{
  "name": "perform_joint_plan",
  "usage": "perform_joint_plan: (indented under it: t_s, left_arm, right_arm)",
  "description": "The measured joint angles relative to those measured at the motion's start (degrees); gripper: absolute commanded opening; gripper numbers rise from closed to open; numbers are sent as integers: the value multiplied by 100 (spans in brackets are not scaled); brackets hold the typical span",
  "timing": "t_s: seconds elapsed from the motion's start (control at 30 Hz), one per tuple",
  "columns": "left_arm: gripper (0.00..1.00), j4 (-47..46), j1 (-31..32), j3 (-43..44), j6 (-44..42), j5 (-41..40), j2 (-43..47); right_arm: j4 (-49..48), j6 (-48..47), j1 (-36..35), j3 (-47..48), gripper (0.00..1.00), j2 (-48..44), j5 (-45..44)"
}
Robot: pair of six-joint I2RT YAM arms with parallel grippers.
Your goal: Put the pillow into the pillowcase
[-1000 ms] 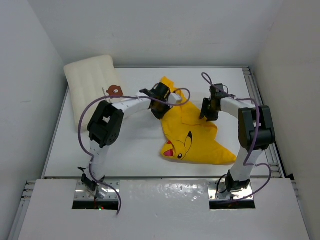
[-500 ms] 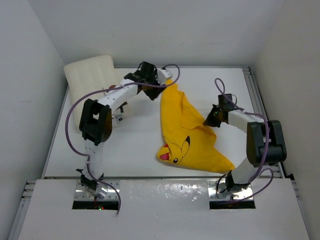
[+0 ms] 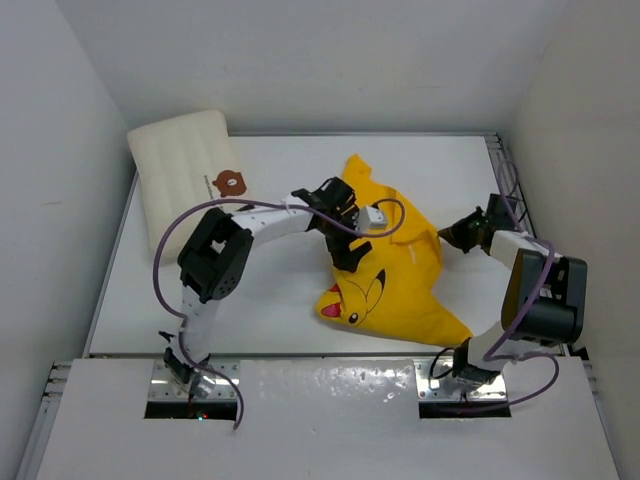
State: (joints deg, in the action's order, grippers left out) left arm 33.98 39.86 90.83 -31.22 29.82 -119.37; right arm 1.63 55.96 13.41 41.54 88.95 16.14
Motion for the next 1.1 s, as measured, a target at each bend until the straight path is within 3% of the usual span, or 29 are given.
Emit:
perform_joint_plan:
  t_s: [0.03, 0.13, 0.17, 0.2, 0.23, 0.43, 0.57, 0.6, 0.63, 0.67, 0.73, 0.77, 0.8, 0.83, 0.9, 0.97, 1.0, 1.03, 1.07, 1.1]
  left_arm:
    - [83, -63, 68, -87, -42, -7, 0]
    - [58, -363, 258, -448, -173, -249, -22]
    - [27, -457, 299, -573, -199, -404, -59]
    - [8, -601, 337, -660, -258, -601, -101]
    - [0, -728, 350, -664, -210, -789, -101]
    - [0, -1209, 98, -673, 96, -1805, -107]
    - [0, -1266, -675, 223, 197, -2682, -417]
    - [6, -1261, -914, 638, 227, -2865, -562]
    - [37, -1241, -1104, 1058, 251, -2999, -710]
    - [54, -1270, -1300, 1523, 238, -3115, -872]
    - [73, -1346, -1626, 2105, 197, -3252, -997]
    - [76, -1357, -1744, 2210, 157, -3309, -964]
    - [78, -1346, -1788, 2232, 105, -3338, -903]
    - [80, -1287, -1794, 2214, 44, -3340, -815]
    - [80, -1019, -1674, 2129, -50, -3156, -673]
    - [73, -673, -1491, 1987, -109, -2883, -549]
    - [69, -487, -1416, 1902, -131, -2765, -498]
    - [58, -356, -1344, 1751, -151, -2680, -428]
    - [51, -205, -1261, 1537, -153, -2634, -334]
    - [38, -9, -1193, 1320, -144, -2634, -243]
  right_arm:
    - [-28, 39, 83, 0, 0, 44, 59]
    - [-44, 96, 240, 0, 0, 195, 155]
    - [-33, 96, 243, 0, 0, 225, 201]
    - [-26, 94, 238, -4, 0, 232, 240]
    - [-28, 90, 232, -17, 0, 229, 262]
    - [-111, 83, 258, -372, 0, 87, 352]
    - [-306, 203, 232, -772, 0, -35, 350]
    - [-350, 251, 188, -863, 0, -55, 341]
    - [-374, 280, 129, -929, 0, -61, 326]
    - [-378, 299, 35, -966, 0, -61, 317]
    - [-376, 284, -197, -973, 7, -61, 289]
    - [-339, 238, -317, -938, 18, -59, 256]
    - [-229, 160, -433, -859, 46, -55, 205]
    - [-96, 63, -542, -745, 56, -42, 142]
    - [155, -195, -721, -466, 66, -24, 2]
    - [407, -470, -898, -103, 65, -2, -162]
    - [529, -592, -988, 107, 63, 20, -278]
    - [629, -726, -1080, 330, 49, 57, -385]
    - [702, -870, -1207, 564, 44, 118, -468]
    - [782, -962, -1327, 820, 43, 203, -546]
